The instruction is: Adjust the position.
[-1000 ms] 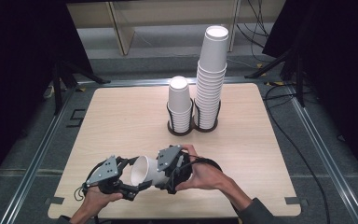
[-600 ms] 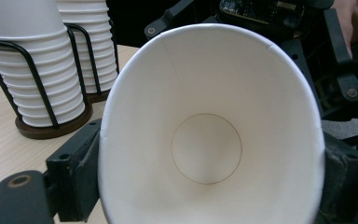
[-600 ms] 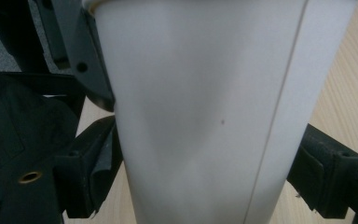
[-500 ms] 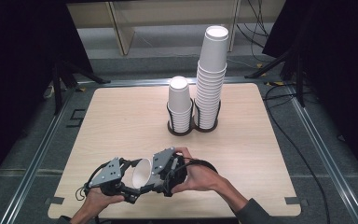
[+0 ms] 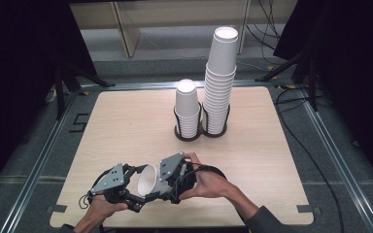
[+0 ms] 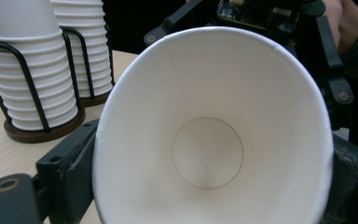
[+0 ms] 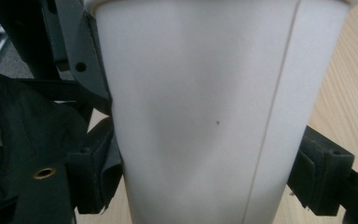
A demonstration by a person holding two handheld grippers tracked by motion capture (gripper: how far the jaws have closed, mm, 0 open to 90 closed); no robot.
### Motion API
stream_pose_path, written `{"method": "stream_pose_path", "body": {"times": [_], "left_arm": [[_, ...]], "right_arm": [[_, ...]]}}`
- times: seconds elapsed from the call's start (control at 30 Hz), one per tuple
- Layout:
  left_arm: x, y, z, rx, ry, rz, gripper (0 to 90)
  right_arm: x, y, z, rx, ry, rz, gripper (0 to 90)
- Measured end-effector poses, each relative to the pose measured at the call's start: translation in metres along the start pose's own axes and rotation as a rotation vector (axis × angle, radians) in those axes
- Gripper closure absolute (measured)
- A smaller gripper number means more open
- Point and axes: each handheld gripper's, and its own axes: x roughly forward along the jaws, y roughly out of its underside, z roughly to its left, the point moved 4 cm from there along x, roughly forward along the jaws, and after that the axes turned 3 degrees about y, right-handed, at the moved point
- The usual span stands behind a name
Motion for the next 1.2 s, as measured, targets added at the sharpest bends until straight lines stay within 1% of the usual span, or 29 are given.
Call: {"method": "stream_pose_path", "body": {"times": [0.03,0.07,0.1,0.13,0.17,0.2,0.23,0.27,0.3,0.43,0.47,0.53,0.6,0.63,0.67,0.7,0.73,0.8,0.83,0.87,0.9,0.97,1.0,1.03,1.07,1.1,1.13,1.17,1.2], "left_arm": [[0.0,-0.001,0.0,0.004,0.001,-0.011,8.9],[-0.001,-0.001,0.0,0.001,-0.008,-0.005,8.9],[-0.001,-0.001,0.0,-0.004,-0.014,-0.02,9.1],[-0.002,-0.002,0.001,0.005,-0.009,-0.027,9.1],[-0.002,-0.003,0.001,-0.005,-0.016,-0.037,9.1],[-0.003,-0.003,0.001,-0.002,-0.023,-0.038,9.1],[-0.003,-0.004,0.001,-0.006,-0.027,-0.044,9.2],[-0.002,-0.004,0.001,-0.011,-0.025,-0.064,9.2],[-0.004,-0.005,0.001,-0.009,-0.034,-0.056,9.2],[-0.007,-0.006,0.003,-0.006,-0.06,-0.064,9.7],[-0.007,-0.006,0.003,-0.012,-0.058,-0.083,9.6],[-0.011,-0.008,0.005,-0.013,-0.065,-0.107,15.2],[-0.014,-0.01,0.008,-0.032,-0.081,-0.135,13.6],[-0.016,-0.01,0.01,-0.039,-0.091,-0.143,14.0],[-0.017,-0.01,0.012,-0.054,-0.1,-0.156,13.8],[-0.018,-0.01,0.013,-0.057,-0.104,-0.165,13.8],[-0.019,-0.01,0.014,-0.06,-0.113,-0.163,13.8],[-0.021,-0.01,0.016,-0.057,-0.136,-0.169,13.8],[-0.021,-0.009,0.016,-0.058,-0.144,-0.17,13.8],[-0.022,-0.009,0.017,-0.056,-0.151,-0.172,13.9],[-0.022,-0.009,0.017,-0.055,-0.158,-0.17,13.9],[-0.022,-0.008,0.018,-0.055,-0.168,-0.161,13.9],[-0.022,-0.007,0.019,-0.056,-0.174,-0.162,13.9],[-0.022,-0.006,0.02,-0.052,-0.183,-0.149,14.0],[-0.022,-0.006,0.02,-0.06,-0.192,-0.148,14.0],[-0.022,-0.005,0.022,-0.057,-0.2,-0.14,14.0],[-0.022,-0.005,0.022,-0.061,-0.205,-0.142,14.0],[-0.023,-0.004,0.023,-0.057,-0.214,-0.129,14.0],[-0.022,-0.004,0.024,-0.061,-0.22,-0.133,14.0]], "right_arm": [[0.001,0.001,-0.002,-0.013,0.012,-0.004,22.3],[0.0,0.001,-0.001,-0.005,0.01,0.0,22.4],[0.0,0.001,-0.002,-0.003,0.01,-0.006,22.6],[-0.001,0.002,-0.001,0.012,0.012,-0.002,22.7],[-0.001,0.002,-0.003,0.001,0.012,-0.015,22.8],[-0.001,0.003,-0.004,0.007,0.01,-0.021,22.9],[-0.003,0.003,-0.004,0.027,0.007,-0.021,22.9],[-0.002,0.004,-0.006,0.015,0.008,-0.031,23.0],[-0.003,0.005,-0.004,0.036,0.005,-0.025,23.0],[-0.006,0.01,-0.009,0.063,0.012,-0.046,23.1],[-0.006,0.011,-0.009,0.067,0.016,-0.048,23.0],[-0.009,0.015,-0.013,0.085,0.041,-0.041,22.9],[-0.012,0.019,-0.018,0.119,0.051,-0.071,22.7],[-0.014,0.022,-0.021,0.137,0.065,-0.084,22.6],[-0.016,0.024,-0.024,0.16,0.091,-0.087,22.5],[-0.018,0.027,-0.027,0.158,0.107,-0.1,22.4],[-0.019,0.029,-0.03,0.174,0.128,-0.116,22.2],[-0.024,0.036,-0.037,0.214,0.171,-0.151,21.9],[-0.027,0.04,-0.04,0.238,0.206,-0.168,21.9],[-0.029,0.043,-0.043,0.251,0.227,-0.194,21.9],[-0.033,0.048,-0.046,0.278,0.249,-0.216,21.9],[-0.04,0.056,-0.053,0.292,0.299,-0.247,21.8],[-0.044,0.06,-0.055,0.305,0.309,-0.257,21.8],[-0.047,0.064,-0.055,0.335,0.318,-0.273,21.8],[-0.05,0.068,-0.057,0.342,0.333,-0.278,21.7],[-0.053,0.072,-0.058,0.36,0.335,-0.286,21.7],[-0.056,0.076,-0.059,0.368,0.351,-0.293,21.7],[-0.059,0.081,-0.06,0.388,0.366,-0.297,21.6],[-0.062,0.085,-0.062,0.402,0.38,-0.303,21.6]]}}
